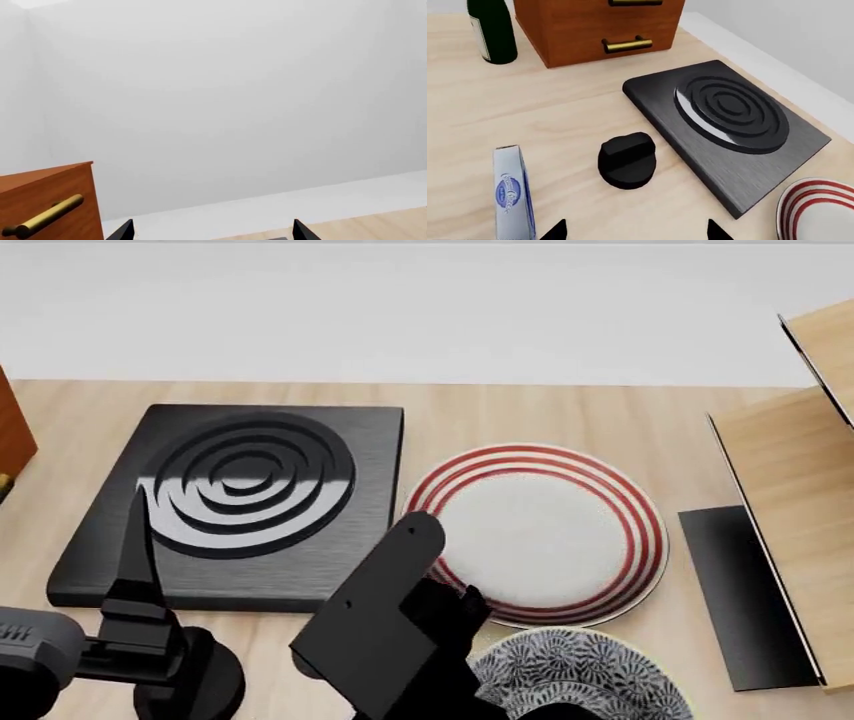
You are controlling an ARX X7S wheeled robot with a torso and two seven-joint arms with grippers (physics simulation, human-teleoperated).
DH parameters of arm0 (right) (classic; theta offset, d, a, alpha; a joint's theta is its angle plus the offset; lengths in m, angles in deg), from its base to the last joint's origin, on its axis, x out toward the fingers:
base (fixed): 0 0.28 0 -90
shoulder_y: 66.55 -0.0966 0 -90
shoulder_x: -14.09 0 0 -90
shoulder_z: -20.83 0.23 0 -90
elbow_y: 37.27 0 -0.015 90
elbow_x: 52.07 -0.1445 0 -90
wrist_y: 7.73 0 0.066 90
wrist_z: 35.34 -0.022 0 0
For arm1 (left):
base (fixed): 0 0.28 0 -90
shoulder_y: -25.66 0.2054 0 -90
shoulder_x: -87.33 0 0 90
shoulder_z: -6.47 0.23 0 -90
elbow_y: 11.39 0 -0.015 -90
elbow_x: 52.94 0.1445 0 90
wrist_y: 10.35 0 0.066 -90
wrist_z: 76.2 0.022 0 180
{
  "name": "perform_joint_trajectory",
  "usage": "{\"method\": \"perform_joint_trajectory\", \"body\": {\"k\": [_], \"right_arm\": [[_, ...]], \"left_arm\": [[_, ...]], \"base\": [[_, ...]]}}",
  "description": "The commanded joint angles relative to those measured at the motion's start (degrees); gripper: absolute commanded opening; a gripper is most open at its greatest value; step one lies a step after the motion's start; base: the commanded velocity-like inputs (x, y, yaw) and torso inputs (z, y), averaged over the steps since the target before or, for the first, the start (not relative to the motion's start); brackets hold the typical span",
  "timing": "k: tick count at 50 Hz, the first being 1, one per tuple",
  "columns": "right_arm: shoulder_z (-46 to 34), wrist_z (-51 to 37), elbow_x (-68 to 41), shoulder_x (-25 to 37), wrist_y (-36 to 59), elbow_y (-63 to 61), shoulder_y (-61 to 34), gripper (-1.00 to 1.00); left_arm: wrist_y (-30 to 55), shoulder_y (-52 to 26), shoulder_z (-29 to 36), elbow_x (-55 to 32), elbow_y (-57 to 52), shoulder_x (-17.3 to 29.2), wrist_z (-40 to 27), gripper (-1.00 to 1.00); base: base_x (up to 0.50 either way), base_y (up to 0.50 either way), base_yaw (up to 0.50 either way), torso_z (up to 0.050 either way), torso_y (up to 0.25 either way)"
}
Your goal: Pick up the cream cheese and put it in the bowl.
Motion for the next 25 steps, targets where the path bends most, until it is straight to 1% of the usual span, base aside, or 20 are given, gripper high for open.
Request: {"method": "perform_joint_trajectory", "body": {"k": [1, 25], "right_arm": [[-1.0, 0.3, -0.8, -0.5, -0.4, 0.3, 0.3, 1.0], [-4.8, 0.3, -1.0, -1.4, -1.7, 1.1, 0.5, 1.0]], "left_arm": [[-0.1, -0.1, 0.1, -0.3, 0.0, 0.1, -0.2, 1.0], [-0.4, -0.3, -0.5, -0.9, 0.1, 0.5, -0.6, 1.0]], "base": [[0.0, 0.0, 0.0, 0.0, 0.0], [0.0, 0.0, 0.0, 0.0, 0.0]]}}
